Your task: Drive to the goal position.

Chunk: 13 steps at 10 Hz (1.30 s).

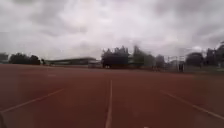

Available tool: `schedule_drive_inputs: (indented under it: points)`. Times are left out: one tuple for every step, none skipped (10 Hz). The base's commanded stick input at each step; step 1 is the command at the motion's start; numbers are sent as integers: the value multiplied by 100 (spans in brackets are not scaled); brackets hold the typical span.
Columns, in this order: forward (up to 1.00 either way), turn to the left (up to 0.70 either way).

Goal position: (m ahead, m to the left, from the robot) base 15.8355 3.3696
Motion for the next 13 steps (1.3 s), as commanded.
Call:
schedule_drive_inputs:
  points:
    - [70, 0]
    - [70, 0]
    - [70, 0]
    - [70, 0]
    - [70, 0]
    - [70, 0]
    - [70, 0]
    - [70, 0]
    - [70, 0]
    - [70, 0]
    - [70, 0]
    - [70, 0]
    - [70, 0]
